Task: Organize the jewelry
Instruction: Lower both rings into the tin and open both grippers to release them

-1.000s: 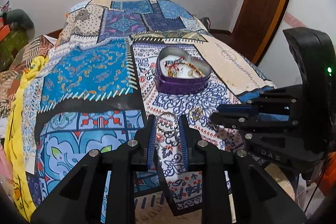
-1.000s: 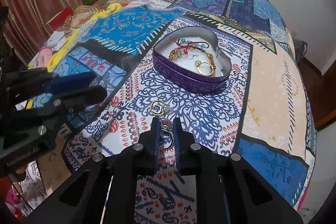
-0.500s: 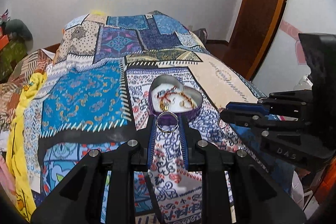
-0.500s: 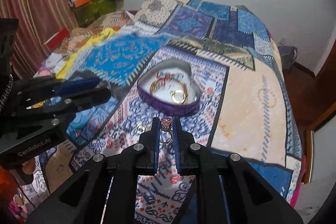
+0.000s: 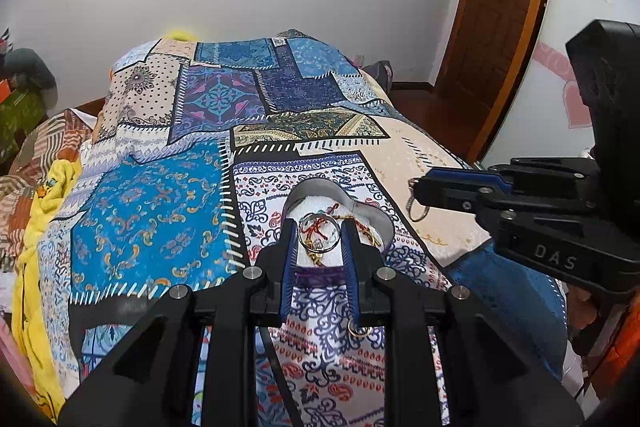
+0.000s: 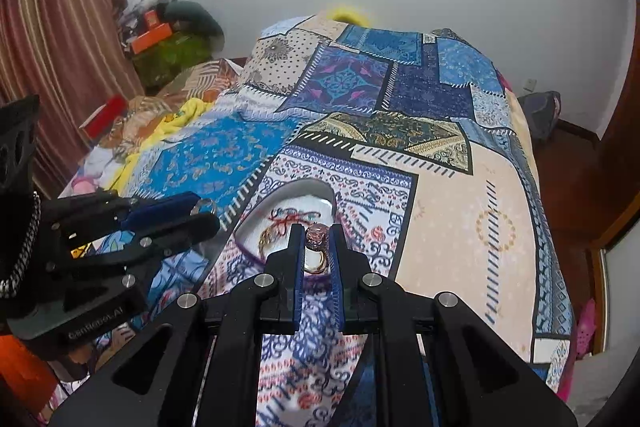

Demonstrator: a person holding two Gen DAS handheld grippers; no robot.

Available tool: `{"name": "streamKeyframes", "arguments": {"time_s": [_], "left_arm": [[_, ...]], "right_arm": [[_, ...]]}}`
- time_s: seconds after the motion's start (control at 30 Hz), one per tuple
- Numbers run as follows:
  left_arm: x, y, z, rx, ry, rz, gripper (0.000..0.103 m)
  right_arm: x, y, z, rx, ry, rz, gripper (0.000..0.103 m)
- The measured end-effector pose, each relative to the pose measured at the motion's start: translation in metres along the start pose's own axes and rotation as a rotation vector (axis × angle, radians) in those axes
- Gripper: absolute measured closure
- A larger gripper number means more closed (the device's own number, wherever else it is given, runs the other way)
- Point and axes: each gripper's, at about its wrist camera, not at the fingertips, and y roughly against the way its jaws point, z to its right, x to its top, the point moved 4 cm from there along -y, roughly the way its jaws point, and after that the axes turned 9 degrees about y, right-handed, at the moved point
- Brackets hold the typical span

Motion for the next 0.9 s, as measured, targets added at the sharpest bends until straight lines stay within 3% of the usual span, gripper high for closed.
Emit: {"name": "streamKeyframes", "arguments": {"time_s": [0.9], "left_arm": [[-0.006, -0.054, -0.006, -0.008, -0.016, -0.1, 0.082]], "right_arm": [[-0.003, -0.059, 0.007, 0.085, -0.025, -0.123, 0.092]]}}
